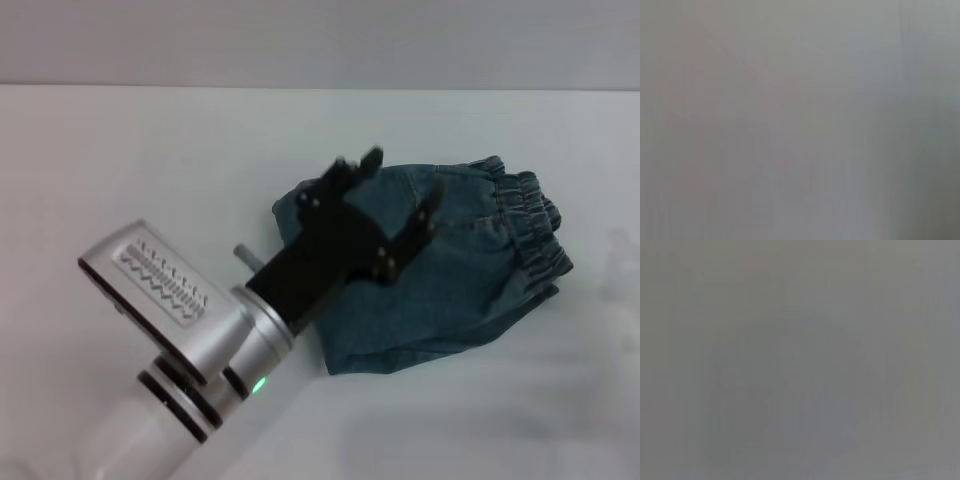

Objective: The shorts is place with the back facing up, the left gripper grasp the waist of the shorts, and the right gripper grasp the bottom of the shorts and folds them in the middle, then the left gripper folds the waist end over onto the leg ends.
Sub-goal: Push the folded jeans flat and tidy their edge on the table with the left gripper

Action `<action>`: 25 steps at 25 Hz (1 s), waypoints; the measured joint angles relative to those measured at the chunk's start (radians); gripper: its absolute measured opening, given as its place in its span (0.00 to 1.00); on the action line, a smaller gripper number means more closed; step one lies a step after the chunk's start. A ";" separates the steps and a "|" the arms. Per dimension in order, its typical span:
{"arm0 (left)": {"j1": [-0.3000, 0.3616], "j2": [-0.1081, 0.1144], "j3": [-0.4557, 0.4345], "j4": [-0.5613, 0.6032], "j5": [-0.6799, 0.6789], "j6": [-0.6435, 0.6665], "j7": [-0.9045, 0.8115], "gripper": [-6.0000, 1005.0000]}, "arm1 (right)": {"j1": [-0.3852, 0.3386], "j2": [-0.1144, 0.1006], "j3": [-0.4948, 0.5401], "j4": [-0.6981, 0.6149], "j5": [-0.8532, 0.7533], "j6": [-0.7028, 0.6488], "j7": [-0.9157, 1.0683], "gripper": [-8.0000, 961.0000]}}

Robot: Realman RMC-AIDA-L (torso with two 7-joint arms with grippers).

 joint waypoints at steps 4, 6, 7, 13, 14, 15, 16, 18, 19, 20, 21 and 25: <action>-0.004 -0.003 0.054 0.070 -0.001 -0.004 -0.005 0.74 | 0.003 0.000 -0.015 -0.056 0.007 0.020 -0.001 0.01; -0.005 -0.004 0.081 0.091 -0.007 -0.013 -0.007 0.66 | 0.006 0.000 -0.015 -0.065 0.007 0.020 -0.001 0.01; -0.004 -0.005 0.088 0.096 -0.010 -0.015 -0.009 0.62 | 0.009 0.000 -0.015 -0.069 0.008 0.021 0.000 0.01; 0.000 -0.006 0.118 0.121 -0.058 -0.041 -0.093 0.39 | 0.028 -0.001 -0.022 -0.084 0.008 0.022 0.004 0.01; 0.000 -0.005 0.122 0.126 -0.061 -0.048 -0.118 0.30 | 0.031 -0.001 -0.024 -0.087 0.009 0.022 0.004 0.01; -0.002 -0.005 0.130 0.135 -0.062 -0.058 -0.145 0.20 | 0.036 -0.002 -0.025 -0.091 0.009 0.022 0.004 0.01; -0.002 -0.005 0.130 0.135 -0.062 -0.058 -0.145 0.18 | 0.040 -0.002 -0.025 -0.096 0.009 0.022 0.005 0.01; -0.007 -0.003 0.152 0.146 -0.062 -0.091 -0.182 0.15 | 0.047 -0.002 -0.026 -0.103 0.009 0.022 0.005 0.01; -0.007 -0.003 0.152 0.146 -0.062 -0.091 -0.182 0.13 | 0.050 -0.002 -0.026 -0.107 0.009 0.022 0.005 0.01; -0.010 -0.003 0.165 0.146 -0.062 -0.110 -0.189 0.11 | 0.054 -0.003 -0.026 -0.111 0.010 0.023 0.005 0.01; -0.011 -0.003 0.169 0.146 -0.062 -0.117 -0.190 0.09 | 0.058 -0.003 -0.026 -0.115 0.010 0.023 0.005 0.01; -0.016 -0.004 0.176 0.147 -0.062 -0.149 -0.202 0.02 | 0.073 -0.004 -0.026 -0.129 0.010 0.023 0.006 0.01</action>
